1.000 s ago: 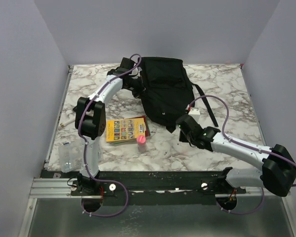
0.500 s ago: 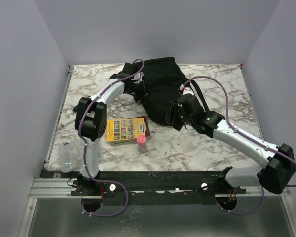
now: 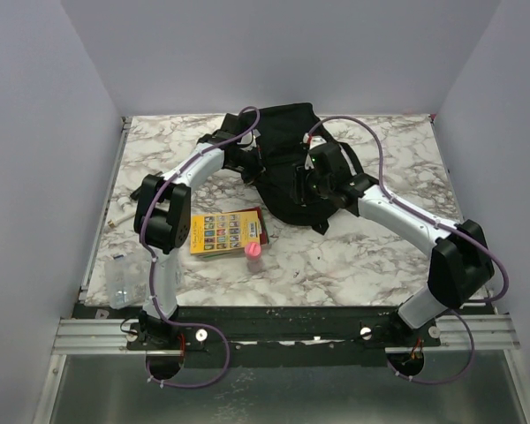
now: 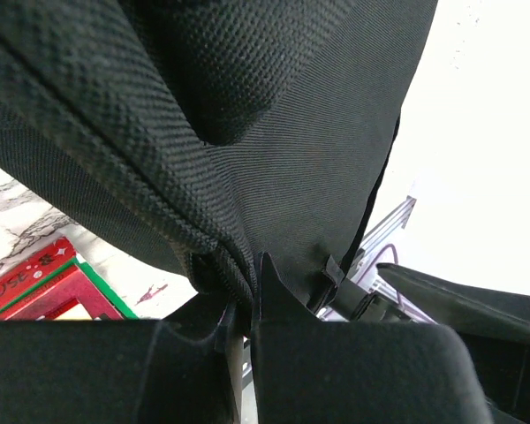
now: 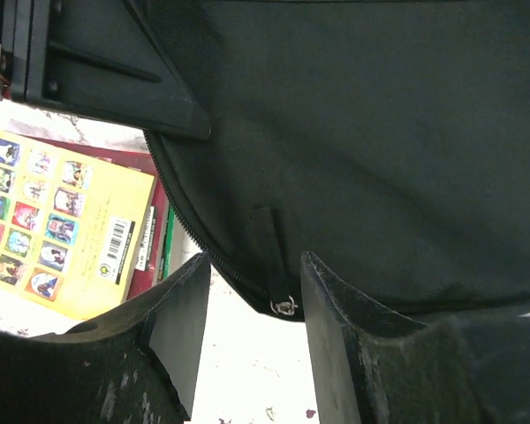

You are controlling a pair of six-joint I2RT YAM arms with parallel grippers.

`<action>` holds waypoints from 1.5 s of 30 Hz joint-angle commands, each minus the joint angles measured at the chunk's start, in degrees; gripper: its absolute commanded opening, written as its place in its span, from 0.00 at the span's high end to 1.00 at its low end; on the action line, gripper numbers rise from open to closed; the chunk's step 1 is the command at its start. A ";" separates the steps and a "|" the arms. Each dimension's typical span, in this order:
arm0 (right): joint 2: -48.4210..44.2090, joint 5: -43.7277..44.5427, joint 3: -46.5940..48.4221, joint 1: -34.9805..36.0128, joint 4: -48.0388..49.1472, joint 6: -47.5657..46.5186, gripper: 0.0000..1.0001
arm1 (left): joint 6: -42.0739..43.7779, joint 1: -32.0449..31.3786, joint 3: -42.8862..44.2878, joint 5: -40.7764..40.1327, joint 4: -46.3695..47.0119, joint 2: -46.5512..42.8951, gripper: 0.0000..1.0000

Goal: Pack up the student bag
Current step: Unzip the student bag at the center of the board.

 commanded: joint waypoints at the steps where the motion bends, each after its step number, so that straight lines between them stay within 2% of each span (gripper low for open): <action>1: 3.27 2.10 2.25 0.32 2.04 -2.60 0.52 | -0.55 -0.60 -0.59 2.90 1.29 -3.13 0.98; 8: 6.20 5.28 2.27 0.49 2.27 -3.79 0.60 | -0.63 -0.78 -0.84 2.94 1.55 -3.25 0.99; 18: 6.72 9.39 -1.01 3.20 1.12 -4.74 0.55 | -1.07 -0.87 -0.98 3.67 1.90 -3.27 0.98; 21: 7.54 15.20 -0.76 3.56 -0.30 -2.47 0.68 | -1.12 -0.89 -1.03 3.61 2.13 -3.53 0.99; 23: 7.72 20.30 0.36 3.53 -2.99 1.23 0.87 | -1.07 -0.86 -1.13 3.41 2.09 -3.50 0.99; 25: 6.96 24.81 0.58 3.59 -5.26 5.54 0.99 | -1.07 -0.87 -1.11 3.50 2.09 -3.29 0.99; 30: 1.02 34.50 -3.72 3.65 -7.78 16.94 0.99 | -1.20 -0.70 -0.93 3.41 2.17 -2.23 1.00; 32: -2.68 39.02 -8.73 3.55 -4.84 20.67 0.99 | -1.63 -0.22 -0.33 4.95 2.17 -1.37 1.00; 35: -7.99 41.90 -16.02 3.15 3.11 20.81 0.99 | -1.05 0.64 -0.41 4.25 2.11 -1.35 1.00; 38: -10.78 40.26 -21.69 2.36 13.58 14.87 0.99 | -0.81 1.49 -0.41 4.09 2.07 -1.29 1.00; 42: -13.26 35.00 -25.49 1.38 21.31 10.23 0.99 | -0.72 1.35 0.17 5.43 2.04 -0.73 1.00; 43: -14.05 31.85 -26.95 1.35 23.70 8.82 0.99 | -0.74 1.33 0.37 6.10 2.05 -0.53 0.98; 45: -15.72 27.35 -27.88 1.38 26.36 8.22 0.99 | -0.70 1.17 0.08 5.96 2.11 -0.98 0.72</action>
